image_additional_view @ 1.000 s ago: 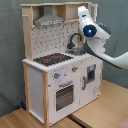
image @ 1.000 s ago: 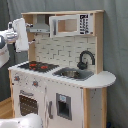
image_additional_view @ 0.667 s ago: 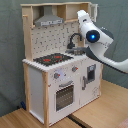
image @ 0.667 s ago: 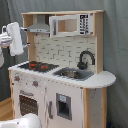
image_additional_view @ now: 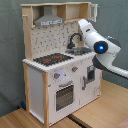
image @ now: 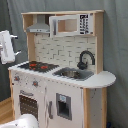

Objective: Play with the kitchen

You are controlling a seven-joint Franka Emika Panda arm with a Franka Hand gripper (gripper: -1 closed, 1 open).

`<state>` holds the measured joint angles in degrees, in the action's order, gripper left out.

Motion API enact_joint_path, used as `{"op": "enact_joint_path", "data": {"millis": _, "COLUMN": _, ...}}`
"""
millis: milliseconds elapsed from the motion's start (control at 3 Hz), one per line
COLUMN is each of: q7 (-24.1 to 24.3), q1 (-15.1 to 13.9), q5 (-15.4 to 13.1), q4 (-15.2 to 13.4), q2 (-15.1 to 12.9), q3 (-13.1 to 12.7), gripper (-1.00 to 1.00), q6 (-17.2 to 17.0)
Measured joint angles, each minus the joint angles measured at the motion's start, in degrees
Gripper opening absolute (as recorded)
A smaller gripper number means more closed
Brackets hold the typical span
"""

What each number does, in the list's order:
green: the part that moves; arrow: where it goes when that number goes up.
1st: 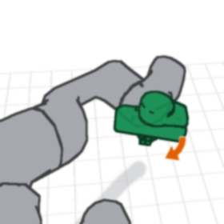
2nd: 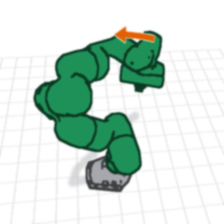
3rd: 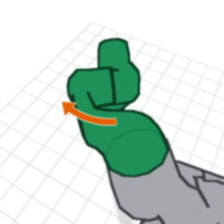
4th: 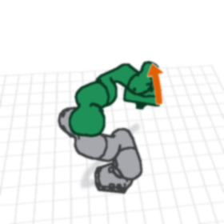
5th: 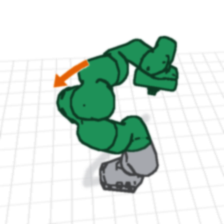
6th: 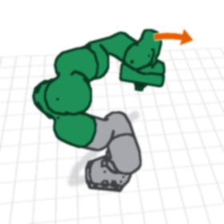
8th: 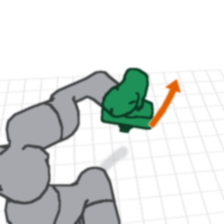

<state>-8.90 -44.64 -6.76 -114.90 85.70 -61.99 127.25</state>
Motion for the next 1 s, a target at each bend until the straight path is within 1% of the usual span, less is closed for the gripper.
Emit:
{"op": "enact_joint_path", "data": {"millis": 333, "q7": -0.63, "q1": 4.74, "q5": -1.87, "q4": -2.33, "q2": -0.01, "q3": -1.23, "gripper": 1.0, "q6": 0.13}}
{"op": "enact_joint_path", "data": {"millis": 667, "q7": -0.76, "q1": 9.52, "q5": -3.61, "q4": -4.43, "q2": -0.01, "q3": -3.09, "gripper": 1.0, "q6": 0.16}}
{"op": "enact_joint_path", "data": {"millis": 1000, "q7": -0.82, "q1": 14.75, "q5": -5.88, "q4": -6.85, "q2": -0.04, "q3": -5.8, "gripper": 1.0, "q6": 0.44}}
